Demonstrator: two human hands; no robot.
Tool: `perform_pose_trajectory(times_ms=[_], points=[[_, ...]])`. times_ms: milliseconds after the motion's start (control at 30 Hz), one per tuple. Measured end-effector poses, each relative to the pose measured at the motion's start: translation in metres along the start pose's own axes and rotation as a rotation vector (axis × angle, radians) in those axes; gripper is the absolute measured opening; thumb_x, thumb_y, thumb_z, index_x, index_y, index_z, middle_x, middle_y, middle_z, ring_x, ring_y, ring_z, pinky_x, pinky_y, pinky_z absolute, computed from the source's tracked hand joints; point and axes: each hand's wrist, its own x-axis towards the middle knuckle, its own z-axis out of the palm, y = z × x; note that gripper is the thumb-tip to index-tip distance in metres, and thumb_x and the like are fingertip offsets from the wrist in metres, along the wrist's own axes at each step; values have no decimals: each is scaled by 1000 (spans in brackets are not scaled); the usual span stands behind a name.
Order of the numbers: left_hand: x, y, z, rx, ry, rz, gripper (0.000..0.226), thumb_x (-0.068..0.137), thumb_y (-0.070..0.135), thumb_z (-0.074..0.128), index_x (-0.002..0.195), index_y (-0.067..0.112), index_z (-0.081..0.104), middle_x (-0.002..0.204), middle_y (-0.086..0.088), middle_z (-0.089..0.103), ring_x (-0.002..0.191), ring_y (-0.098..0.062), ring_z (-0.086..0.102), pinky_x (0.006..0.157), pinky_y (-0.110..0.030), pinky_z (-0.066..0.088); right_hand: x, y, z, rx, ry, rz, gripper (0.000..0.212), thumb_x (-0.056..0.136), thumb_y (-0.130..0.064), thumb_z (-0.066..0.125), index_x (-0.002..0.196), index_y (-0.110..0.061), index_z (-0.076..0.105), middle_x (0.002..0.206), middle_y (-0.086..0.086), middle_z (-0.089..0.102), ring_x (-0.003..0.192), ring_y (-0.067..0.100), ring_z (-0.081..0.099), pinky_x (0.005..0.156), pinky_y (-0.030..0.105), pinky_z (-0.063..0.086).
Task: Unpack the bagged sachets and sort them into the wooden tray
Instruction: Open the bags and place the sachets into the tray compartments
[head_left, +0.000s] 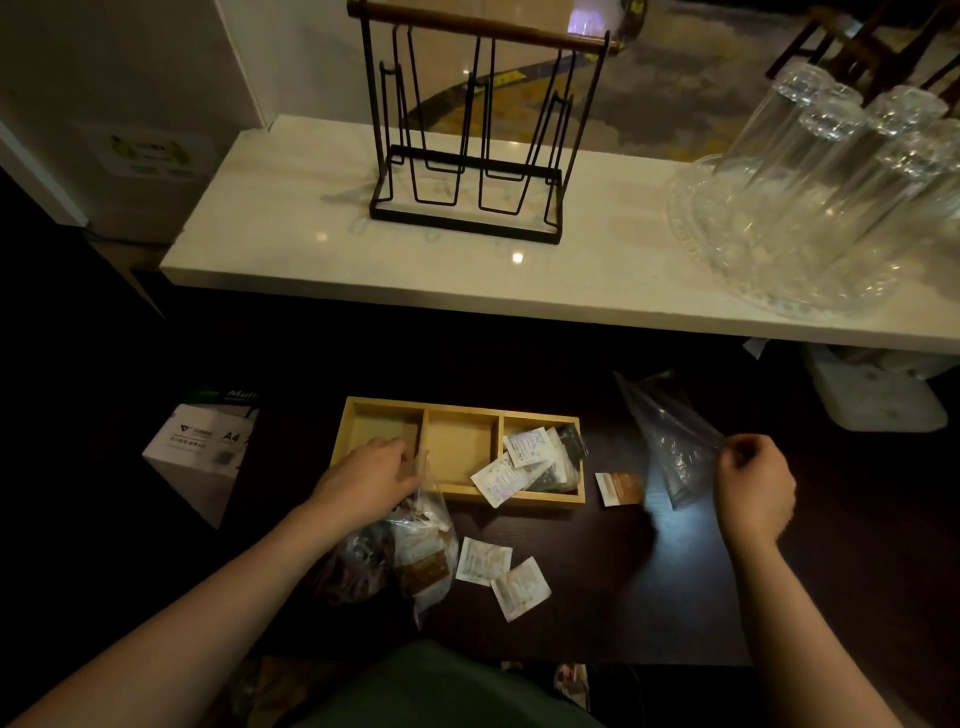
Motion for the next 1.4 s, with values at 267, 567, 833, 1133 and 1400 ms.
perform_pose_trajectory(times_ms=[267, 567, 833, 1133, 1400], points=[[-2, -8, 13, -214, -19, -90, 44, 85, 43, 62, 119, 17, 53, 99, -1, 64, 86, -16, 60, 70, -29, 49, -11, 14, 23, -323, -58, -207, 47, 84, -25, 68, 118, 1, 49, 116, 27, 50, 92, 45, 56, 72, 51, 51], [-5, -3, 13, -228, 17, -27, 6, 88, 29, 61, 88, 23, 63, 82, 7, 63, 72, -7, 60, 59, -20, 43, -124, -61, 94, -333, -503, -1313, 42, 77, -38, 68, 115, -28, 55, 128, 1, 58, 121, 23, 52, 102, 41, 44], [-13, -8, 9, -296, -49, 46, 13, 92, 24, 55, 82, 20, 61, 79, 1, 64, 69, -15, 61, 61, -28, 45, -99, -60, 115, -212, -567, -926, 23, 83, -9, 62, 105, -13, 57, 113, 5, 60, 92, 25, 62, 72, 33, 50], [-25, -8, 3, -379, -92, 66, 20, 95, 26, 49, 76, 24, 55, 78, 0, 65, 75, -18, 65, 65, -32, 50, -112, -79, 110, -253, -460, -900, 15, 81, -14, 65, 96, -12, 67, 101, 5, 63, 97, 23, 58, 73, 33, 53], [-33, 11, 3, -494, 8, 83, 22, 95, 24, 49, 73, 23, 50, 65, -1, 62, 62, -16, 61, 59, -28, 44, -181, -107, 59, 205, -897, -526, 8, 87, -30, 64, 84, -27, 57, 77, -8, 62, 69, 4, 57, 62, 15, 45]])
